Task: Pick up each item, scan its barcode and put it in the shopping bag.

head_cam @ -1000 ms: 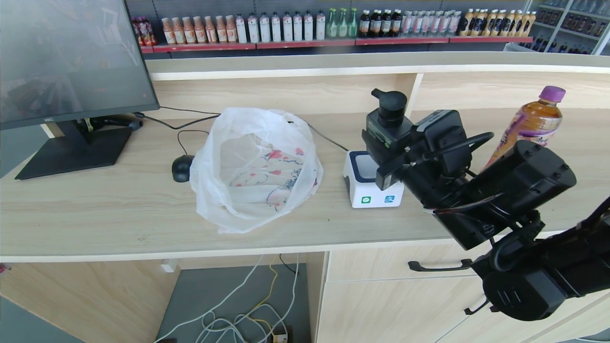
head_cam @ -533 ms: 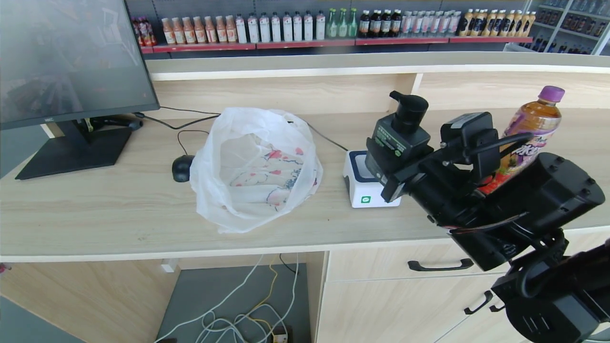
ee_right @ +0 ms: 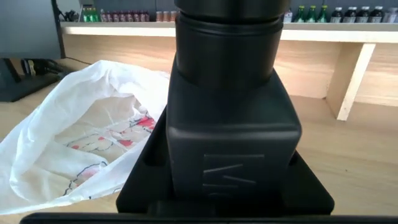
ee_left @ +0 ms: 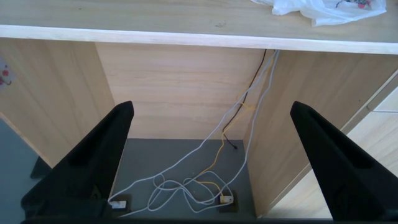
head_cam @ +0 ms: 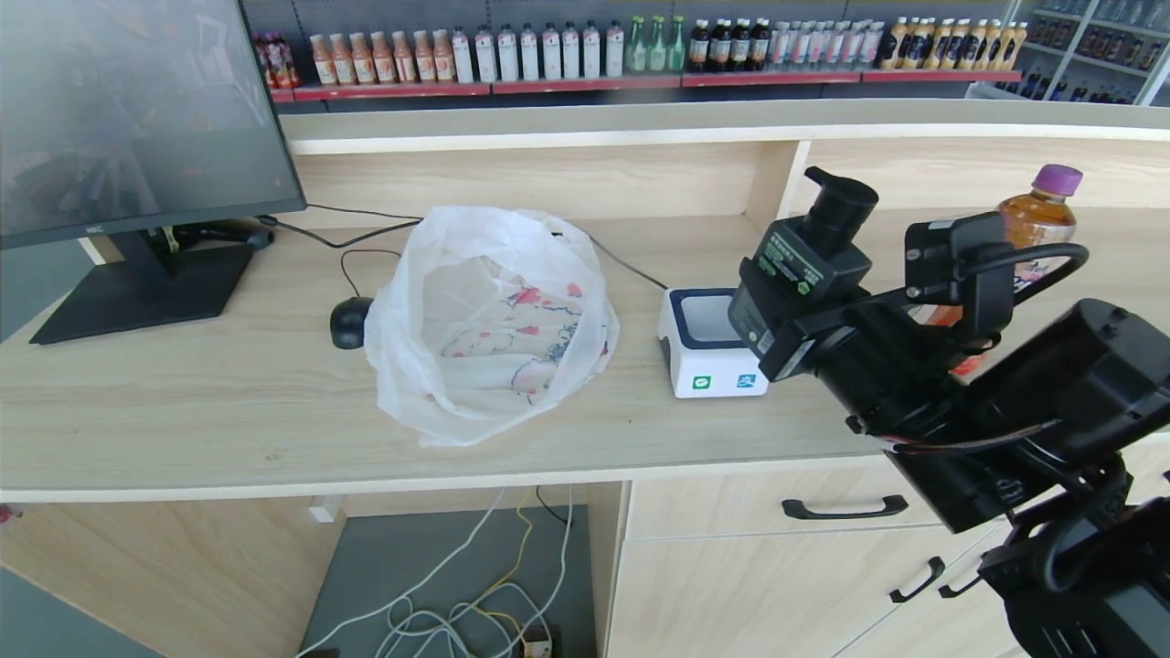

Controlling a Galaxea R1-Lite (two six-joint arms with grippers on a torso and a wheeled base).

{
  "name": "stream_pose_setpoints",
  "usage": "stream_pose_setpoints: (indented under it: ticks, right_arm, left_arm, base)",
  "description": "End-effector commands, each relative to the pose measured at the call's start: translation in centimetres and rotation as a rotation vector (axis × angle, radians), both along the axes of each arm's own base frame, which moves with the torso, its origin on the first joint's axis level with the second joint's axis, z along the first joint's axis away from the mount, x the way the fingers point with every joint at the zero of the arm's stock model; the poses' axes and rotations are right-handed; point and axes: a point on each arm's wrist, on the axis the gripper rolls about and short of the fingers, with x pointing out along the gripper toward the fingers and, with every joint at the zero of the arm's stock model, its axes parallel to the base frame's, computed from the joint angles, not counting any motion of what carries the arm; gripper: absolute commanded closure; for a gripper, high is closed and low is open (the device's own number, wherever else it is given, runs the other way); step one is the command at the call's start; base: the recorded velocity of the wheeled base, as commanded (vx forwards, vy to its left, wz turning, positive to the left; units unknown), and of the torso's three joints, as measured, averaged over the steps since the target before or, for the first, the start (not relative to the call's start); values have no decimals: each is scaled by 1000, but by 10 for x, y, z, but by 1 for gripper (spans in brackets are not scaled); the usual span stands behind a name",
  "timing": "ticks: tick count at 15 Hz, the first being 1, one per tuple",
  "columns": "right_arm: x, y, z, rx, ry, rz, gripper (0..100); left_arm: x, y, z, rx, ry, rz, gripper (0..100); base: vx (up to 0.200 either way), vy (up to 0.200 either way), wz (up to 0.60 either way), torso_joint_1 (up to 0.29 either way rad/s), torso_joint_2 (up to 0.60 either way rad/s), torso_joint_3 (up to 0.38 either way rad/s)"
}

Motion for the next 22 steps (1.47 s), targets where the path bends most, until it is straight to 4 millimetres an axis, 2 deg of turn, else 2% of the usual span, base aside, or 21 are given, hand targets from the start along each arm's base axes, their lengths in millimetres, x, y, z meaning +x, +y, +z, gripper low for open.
stream_pose_setpoints:
  ticks: [1, 5, 10, 19, 22]
  right_arm:
    - [3, -1, 7, 22, -23, -9, 100]
    - [6, -2, 11, 94, -5, -56, 100]
    - [5, -2, 16, 100, -25, -63, 100]
    - [6, -2, 13, 97, -15, -62, 100]
    - [5, -2, 10, 90, -5, -61, 100]
  left_arm:
    - [0, 0, 0, 0, 0, 1, 0]
    - [0, 0, 0, -4, -2, 1, 0]
    - [0, 0, 0, -4, 0, 1, 0]
    - [0, 0, 0, -3, 0, 1, 0]
    - [0, 0, 0, -4, 0, 1, 0]
  base:
    - [0, 0, 0, 0, 0, 0]
    - [0, 200, 0, 1, 1, 4]
    - [0, 200, 0, 4, 0, 3]
    - [0, 200, 0, 2, 3, 2]
    - [0, 0, 0, 0, 0, 0]
